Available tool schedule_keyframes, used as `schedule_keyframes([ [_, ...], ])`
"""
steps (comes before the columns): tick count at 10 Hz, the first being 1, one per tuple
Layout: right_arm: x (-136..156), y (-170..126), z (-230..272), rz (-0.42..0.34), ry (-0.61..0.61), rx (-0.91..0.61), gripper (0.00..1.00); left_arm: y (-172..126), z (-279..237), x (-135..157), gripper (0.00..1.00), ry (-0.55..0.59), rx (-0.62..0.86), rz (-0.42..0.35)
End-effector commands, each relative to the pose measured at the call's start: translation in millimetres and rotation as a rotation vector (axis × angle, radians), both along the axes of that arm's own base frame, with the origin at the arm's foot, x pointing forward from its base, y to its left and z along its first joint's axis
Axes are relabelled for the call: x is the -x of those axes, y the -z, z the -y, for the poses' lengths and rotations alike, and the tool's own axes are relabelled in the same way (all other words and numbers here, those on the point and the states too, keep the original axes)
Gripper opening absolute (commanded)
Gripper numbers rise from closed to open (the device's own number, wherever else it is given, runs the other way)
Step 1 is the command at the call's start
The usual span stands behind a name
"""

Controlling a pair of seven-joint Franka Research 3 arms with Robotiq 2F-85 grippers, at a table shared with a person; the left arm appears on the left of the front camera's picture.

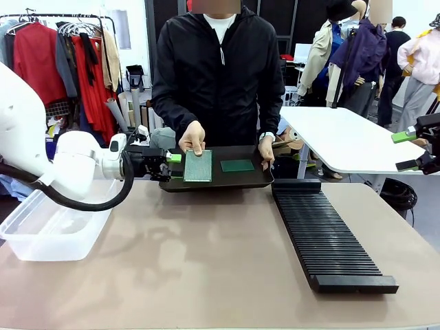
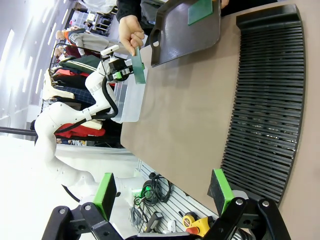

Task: Sort PCBs into racks and boxes based on the side picked up.
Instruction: Pick up the Blank PCB handed by the Human.

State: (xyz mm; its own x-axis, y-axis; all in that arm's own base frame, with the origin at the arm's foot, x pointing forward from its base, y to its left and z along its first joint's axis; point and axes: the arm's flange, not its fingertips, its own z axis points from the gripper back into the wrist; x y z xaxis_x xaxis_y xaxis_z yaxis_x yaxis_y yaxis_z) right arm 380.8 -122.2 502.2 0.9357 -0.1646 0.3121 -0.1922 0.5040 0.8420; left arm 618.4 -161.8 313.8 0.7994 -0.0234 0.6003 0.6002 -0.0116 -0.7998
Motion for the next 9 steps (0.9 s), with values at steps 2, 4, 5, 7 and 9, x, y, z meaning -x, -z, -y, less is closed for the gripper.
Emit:
schedule_keyframes([
  [2,1,0,-3,0.018,0.013,0.002,1.0,11,14,-9,1.0,0.003,0.064,0.022],
  [4,1,0,-3,0.018,0.013,0.002,1.0,16,23,-16,1.0,0.02,0.069,-0.011],
  [5,1,0,-3,0.018,0.013,0.002,1.0,15,26,-18,1.0,0.028,0.071,-0.003],
  [7,1,0,-3,0.018,0.013,0.002,1.0,13,32,-21,1.0,0.03,0.068,0.019],
  [9,1,0,-3,0.018,0.013,0.002,1.0,14,36,-21,0.98,0.032,0.073,0.02],
])
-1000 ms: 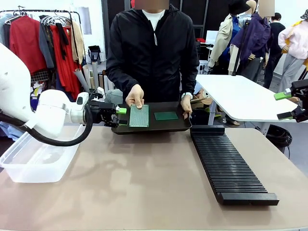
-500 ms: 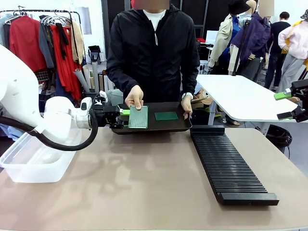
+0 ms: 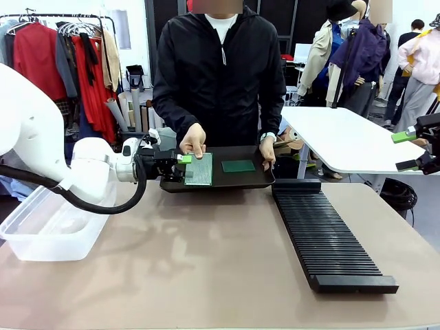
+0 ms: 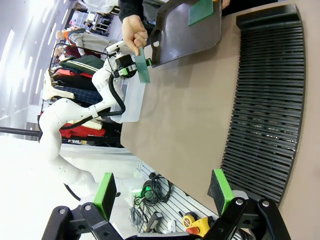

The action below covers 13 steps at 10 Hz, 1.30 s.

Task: Sort PCBs into racks and boxes based on the side picked up.
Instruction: Pick up the Blank PCB handed by the Human.

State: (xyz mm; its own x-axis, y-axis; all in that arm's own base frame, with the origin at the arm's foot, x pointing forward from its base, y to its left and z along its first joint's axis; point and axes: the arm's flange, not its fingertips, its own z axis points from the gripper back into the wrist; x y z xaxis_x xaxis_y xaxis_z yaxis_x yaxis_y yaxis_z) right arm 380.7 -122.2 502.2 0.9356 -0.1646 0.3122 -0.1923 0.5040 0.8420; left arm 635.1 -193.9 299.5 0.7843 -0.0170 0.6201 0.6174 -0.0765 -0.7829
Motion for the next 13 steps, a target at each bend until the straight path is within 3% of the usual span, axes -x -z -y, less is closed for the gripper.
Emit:
schedule_keyframes([
  [1,0.5,0.0,-2.9,0.018,0.013,0.002,1.0,0.7,6.3,-5.0,0.87,-0.003,0.013,-0.01],
  [6,0.5,0.0,-2.9,0.018,0.013,0.002,1.0,5.9,13.7,-7.3,0.0,-0.005,0.015,-0.033],
  [12,0.5,0.0,-2.9,0.018,0.013,0.002,1.0,5.9,15.4,-6.8,0.0,0.019,0.036,-0.054],
  [13,0.5,0.0,-2.9,0.018,0.013,0.002,1.0,6.2,9.8,-2.3,0.0,0.006,0.005,-0.02],
])
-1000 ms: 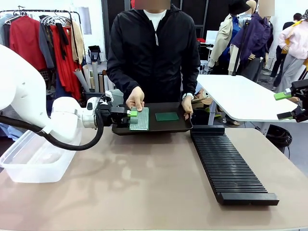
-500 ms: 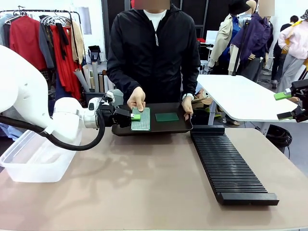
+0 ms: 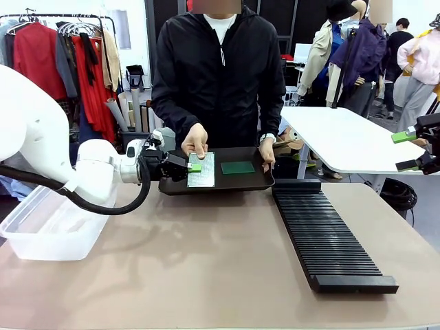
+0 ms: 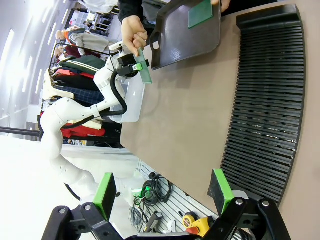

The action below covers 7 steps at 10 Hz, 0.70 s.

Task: Sort PCBs into racks and boxes based on the side picked up.
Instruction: Pick up the Blank PCB handed by the Human, then if the short side of the Blank PCB is picked up, insert it into the PCB Rack ; if the long side is picked up, place it in the Organizing box.

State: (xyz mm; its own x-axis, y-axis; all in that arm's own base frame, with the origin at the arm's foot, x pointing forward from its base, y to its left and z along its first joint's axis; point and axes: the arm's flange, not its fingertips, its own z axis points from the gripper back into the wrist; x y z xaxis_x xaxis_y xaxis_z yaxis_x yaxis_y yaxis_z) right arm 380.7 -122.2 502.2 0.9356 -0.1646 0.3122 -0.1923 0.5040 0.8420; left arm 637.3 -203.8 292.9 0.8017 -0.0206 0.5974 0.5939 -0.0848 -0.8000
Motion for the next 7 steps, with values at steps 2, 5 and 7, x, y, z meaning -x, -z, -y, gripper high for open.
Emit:
schedule_keyframes([
  [2,0.5,0.0,-2.9,0.018,0.013,0.002,1.0,-0.4,-0.1,-0.1,0.0,-0.002,0.0,0.009],
  [5,0.5,0.0,-2.9,0.018,0.013,0.002,1.0,-0.4,-0.1,-0.1,0.0,-0.002,0.0,0.009],
  [7,0.5,0.0,-2.9,0.018,0.013,0.002,1.0,-0.4,-0.1,-0.1,0.0,-0.002,0.0,0.009],
])
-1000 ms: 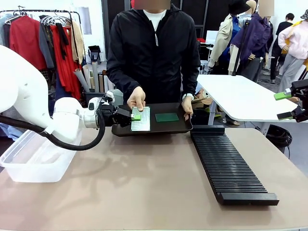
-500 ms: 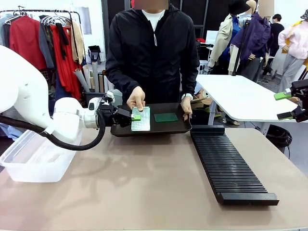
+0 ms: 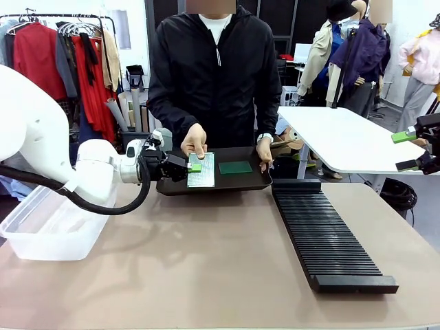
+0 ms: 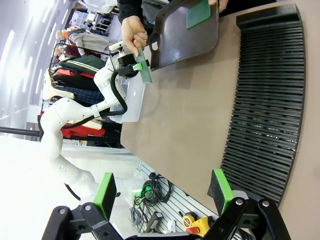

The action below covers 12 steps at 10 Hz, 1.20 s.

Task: Sort PCBs into racks and boxes based on the side picked up.
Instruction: If the short side of the Blank PCB is picked up, insert it into the PCB Rack ; if the long side is picked up, place it in the Organizing box.

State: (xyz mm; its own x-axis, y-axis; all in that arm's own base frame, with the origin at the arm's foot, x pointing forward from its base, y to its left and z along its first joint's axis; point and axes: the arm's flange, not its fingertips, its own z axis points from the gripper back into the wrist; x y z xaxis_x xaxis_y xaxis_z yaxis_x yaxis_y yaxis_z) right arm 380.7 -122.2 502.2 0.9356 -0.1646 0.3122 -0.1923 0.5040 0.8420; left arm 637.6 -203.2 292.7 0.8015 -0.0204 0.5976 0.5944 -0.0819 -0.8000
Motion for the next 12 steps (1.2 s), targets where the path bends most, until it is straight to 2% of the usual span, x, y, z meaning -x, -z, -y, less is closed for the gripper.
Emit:
schedule_keyframes([
  [1,0.5,0.0,-2.9,0.018,0.013,0.002,1.0,-0.6,0.4,0.2,0.0,0.0,0.003,0.008],
  [12,0.5,0.0,-2.9,0.018,0.013,0.002,1.0,-0.6,0.4,0.2,0.0,0.0,0.003,0.008],
])
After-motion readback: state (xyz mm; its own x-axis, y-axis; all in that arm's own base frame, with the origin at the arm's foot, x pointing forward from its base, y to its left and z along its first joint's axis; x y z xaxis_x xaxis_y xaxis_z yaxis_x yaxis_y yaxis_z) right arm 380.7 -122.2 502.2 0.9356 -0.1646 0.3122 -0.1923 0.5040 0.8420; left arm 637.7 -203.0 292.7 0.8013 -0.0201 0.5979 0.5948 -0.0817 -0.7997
